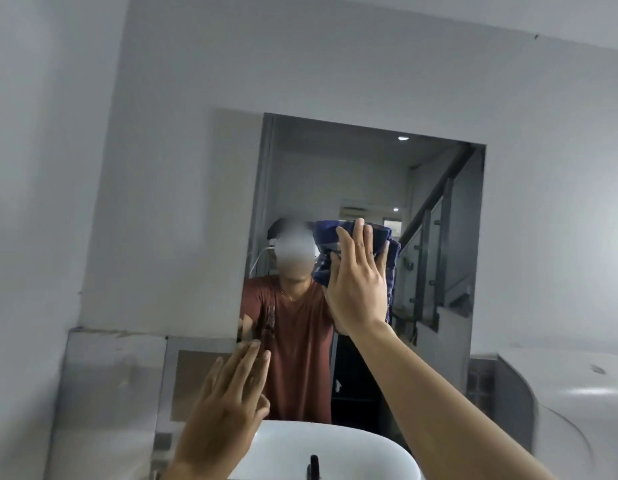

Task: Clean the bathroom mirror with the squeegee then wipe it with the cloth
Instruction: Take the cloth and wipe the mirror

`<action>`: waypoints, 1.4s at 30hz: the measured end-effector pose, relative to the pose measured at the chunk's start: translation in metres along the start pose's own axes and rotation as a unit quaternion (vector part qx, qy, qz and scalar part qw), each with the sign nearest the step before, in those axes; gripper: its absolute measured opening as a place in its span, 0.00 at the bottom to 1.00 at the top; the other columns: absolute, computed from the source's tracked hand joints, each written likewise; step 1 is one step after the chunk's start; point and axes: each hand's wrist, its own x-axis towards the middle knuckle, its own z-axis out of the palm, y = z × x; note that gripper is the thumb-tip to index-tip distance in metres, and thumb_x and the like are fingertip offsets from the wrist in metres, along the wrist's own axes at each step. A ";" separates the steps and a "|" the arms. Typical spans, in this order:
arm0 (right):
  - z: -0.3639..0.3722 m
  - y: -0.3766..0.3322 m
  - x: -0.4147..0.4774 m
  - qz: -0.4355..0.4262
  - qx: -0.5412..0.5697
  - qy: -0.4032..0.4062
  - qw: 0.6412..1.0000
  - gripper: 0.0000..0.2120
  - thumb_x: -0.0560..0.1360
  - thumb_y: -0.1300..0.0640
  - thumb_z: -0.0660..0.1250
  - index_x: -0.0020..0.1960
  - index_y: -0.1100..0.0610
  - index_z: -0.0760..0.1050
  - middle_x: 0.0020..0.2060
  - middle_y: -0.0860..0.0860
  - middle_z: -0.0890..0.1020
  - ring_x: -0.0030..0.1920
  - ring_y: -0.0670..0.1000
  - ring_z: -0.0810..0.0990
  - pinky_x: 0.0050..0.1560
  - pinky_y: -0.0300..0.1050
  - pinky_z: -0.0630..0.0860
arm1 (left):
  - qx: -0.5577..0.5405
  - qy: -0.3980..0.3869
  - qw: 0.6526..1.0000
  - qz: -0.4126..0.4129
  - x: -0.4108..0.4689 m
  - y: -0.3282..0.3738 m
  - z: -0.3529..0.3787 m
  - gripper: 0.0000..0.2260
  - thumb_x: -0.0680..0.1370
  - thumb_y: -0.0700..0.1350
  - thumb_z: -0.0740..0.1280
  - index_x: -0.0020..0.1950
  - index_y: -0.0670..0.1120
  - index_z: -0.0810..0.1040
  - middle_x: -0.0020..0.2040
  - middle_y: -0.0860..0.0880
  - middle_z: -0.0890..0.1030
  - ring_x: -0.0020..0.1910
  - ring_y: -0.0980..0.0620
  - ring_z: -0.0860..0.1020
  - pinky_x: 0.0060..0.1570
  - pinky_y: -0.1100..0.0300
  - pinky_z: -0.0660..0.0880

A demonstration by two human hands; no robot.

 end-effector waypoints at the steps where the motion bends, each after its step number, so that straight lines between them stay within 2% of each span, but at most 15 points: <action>1: 0.002 -0.010 0.005 -0.019 0.001 -0.006 1.000 0.23 0.83 0.60 0.59 0.77 0.57 0.62 0.79 0.60 0.59 0.81 0.57 0.52 0.79 0.63 0.49 | -0.010 0.006 1.000 0.005 0.000 -0.001 -0.001 0.34 0.72 0.56 0.69 0.75 0.42 0.72 0.78 0.40 0.66 0.76 0.41 0.65 0.77 0.46 0.60; 3: 0.004 -0.028 0.012 -0.059 0.000 -0.029 0.998 0.29 0.78 0.65 0.62 0.78 0.57 0.61 0.79 0.61 0.58 0.81 0.58 0.52 0.79 0.64 0.49 | -0.019 -0.012 1.000 0.005 -0.002 -0.003 -0.002 0.42 0.67 0.55 0.79 0.76 0.43 0.69 0.79 0.40 0.64 0.78 0.41 0.61 0.76 0.44 0.63; 5: 0.006 -0.043 0.017 -0.096 -0.004 -0.058 0.994 0.33 0.75 0.66 0.63 0.79 0.59 0.60 0.79 0.62 0.58 0.81 0.60 0.51 0.78 0.66 0.50 | -0.006 -0.026 1.000 0.010 -0.003 -0.005 -0.002 0.46 0.65 0.57 0.80 0.78 0.43 0.66 0.81 0.41 0.61 0.79 0.41 0.57 0.76 0.43 0.60; 10: 0.015 -0.060 0.013 -0.203 -0.025 -0.090 0.975 0.33 0.77 0.52 0.64 0.79 0.59 0.59 0.79 0.61 0.60 0.80 0.61 0.55 0.78 0.66 0.53 | 0.021 -0.045 0.999 0.007 -0.001 -0.002 -0.008 0.45 0.66 0.59 0.79 0.77 0.42 0.68 0.80 0.39 0.61 0.79 0.40 0.57 0.68 0.38 0.71; 12: 0.020 -0.058 0.005 -0.236 -0.044 -0.089 0.967 0.31 0.79 0.52 0.65 0.79 0.57 0.59 0.79 0.60 0.60 0.80 0.59 0.56 0.78 0.65 0.51 | 0.015 -0.040 0.999 0.002 -0.001 -0.001 -0.007 0.44 0.66 0.58 0.79 0.77 0.42 0.68 0.80 0.39 0.61 0.79 0.40 0.56 0.67 0.38 0.72; 16: 0.020 -0.050 -0.014 -0.277 -0.057 -0.126 0.951 0.29 0.81 0.49 0.49 0.81 0.55 0.56 0.80 0.58 0.57 0.81 0.57 0.51 0.79 0.61 0.44 | -0.007 -0.034 0.999 -0.003 -0.002 -0.003 -0.005 0.46 0.64 0.55 0.82 0.77 0.42 0.68 0.80 0.40 0.61 0.79 0.40 0.60 0.66 0.40 0.74; 19: 0.017 -0.040 -0.029 -0.293 -0.062 -0.164 0.940 0.30 0.81 0.45 0.48 0.81 0.54 0.54 0.81 0.57 0.54 0.81 0.56 0.47 0.79 0.59 0.40 | -0.012 -0.020 1.000 0.004 -0.003 -0.003 -0.004 0.46 0.65 0.53 0.82 0.78 0.42 0.67 0.80 0.40 0.61 0.78 0.39 0.63 0.67 0.39 0.74; 23: 0.007 -0.025 -0.047 -0.284 -0.059 -0.189 0.938 0.31 0.81 0.44 0.43 0.81 0.54 0.55 0.81 0.57 0.53 0.81 0.56 0.47 0.79 0.60 0.42 | -0.025 0.004 0.999 0.021 -0.003 -0.005 -0.006 0.49 0.67 0.53 0.81 0.81 0.43 0.60 0.82 0.41 0.58 0.79 0.40 0.60 0.69 0.39 0.71; 25: 0.002 -0.015 -0.056 -0.278 -0.071 -0.191 0.939 0.30 0.81 0.45 0.48 0.82 0.54 0.53 0.81 0.58 0.52 0.81 0.56 0.46 0.79 0.60 0.41 | -0.031 0.009 0.999 0.024 -0.002 -0.006 -0.007 0.50 0.67 0.52 0.81 0.81 0.43 0.59 0.81 0.41 0.59 0.79 0.40 0.62 0.71 0.39 0.68; 28: -0.007 0.005 -0.067 -0.262 -0.088 -0.197 0.941 0.33 0.80 0.46 0.55 0.82 0.53 0.51 0.81 0.58 0.50 0.81 0.57 0.44 0.78 0.58 0.37 | -0.017 0.008 0.999 0.036 -0.003 -0.007 -0.005 0.44 0.70 0.53 0.77 0.80 0.44 0.61 0.79 0.39 0.65 0.77 0.38 0.65 0.72 0.39 0.67; 31: -0.015 0.026 -0.073 -0.240 -0.107 -0.185 0.947 0.38 0.79 0.47 0.66 0.82 0.53 0.50 0.81 0.58 0.50 0.81 0.57 0.43 0.78 0.59 0.38 | 0.006 -0.009 0.999 0.038 -0.001 -0.009 -0.008 0.35 0.75 0.58 0.66 0.78 0.44 0.65 0.77 0.39 0.68 0.75 0.38 0.67 0.72 0.39 0.67; 34: -0.025 0.046 -0.072 -0.204 -0.108 -0.167 0.958 0.36 0.80 0.47 0.65 0.82 0.53 0.51 0.81 0.58 0.52 0.81 0.56 0.45 0.79 0.61 0.45 | 0.011 -0.030 0.999 0.030 0.006 -0.010 -0.015 0.37 0.71 0.59 0.75 0.74 0.42 0.72 0.73 0.39 0.72 0.71 0.37 0.72 0.69 0.39 0.70; 37: -0.033 0.065 -0.067 -0.162 -0.103 -0.158 0.969 0.33 0.81 0.49 0.59 0.82 0.54 0.51 0.81 0.58 0.52 0.81 0.57 0.47 0.79 0.63 0.48 | 0.004 -0.010 0.999 0.039 0.017 -0.012 -0.024 0.28 0.76 0.59 0.63 0.72 0.44 0.74 0.70 0.41 0.74 0.66 0.39 0.75 0.66 0.42 0.72; 39: -0.036 0.075 -0.066 -0.127 -0.105 -0.150 0.975 0.36 0.79 0.50 0.64 0.82 0.53 0.50 0.81 0.58 0.51 0.81 0.57 0.47 0.79 0.62 0.47 | 0.000 -0.005 0.999 0.045 0.028 -0.013 -0.031 0.26 0.78 0.58 0.58 0.69 0.45 0.77 0.67 0.42 0.76 0.62 0.40 0.76 0.62 0.43 0.74; 42: -0.037 0.090 -0.070 -0.076 -0.103 -0.148 0.981 0.43 0.77 0.51 0.72 0.82 0.52 0.48 0.81 0.58 0.51 0.81 0.58 0.46 0.79 0.62 0.47 | 0.002 0.022 0.999 0.049 0.053 -0.016 -0.046 0.24 0.78 0.56 0.58 0.67 0.44 0.77 0.65 0.41 0.76 0.60 0.40 0.76 0.59 0.44 0.75</action>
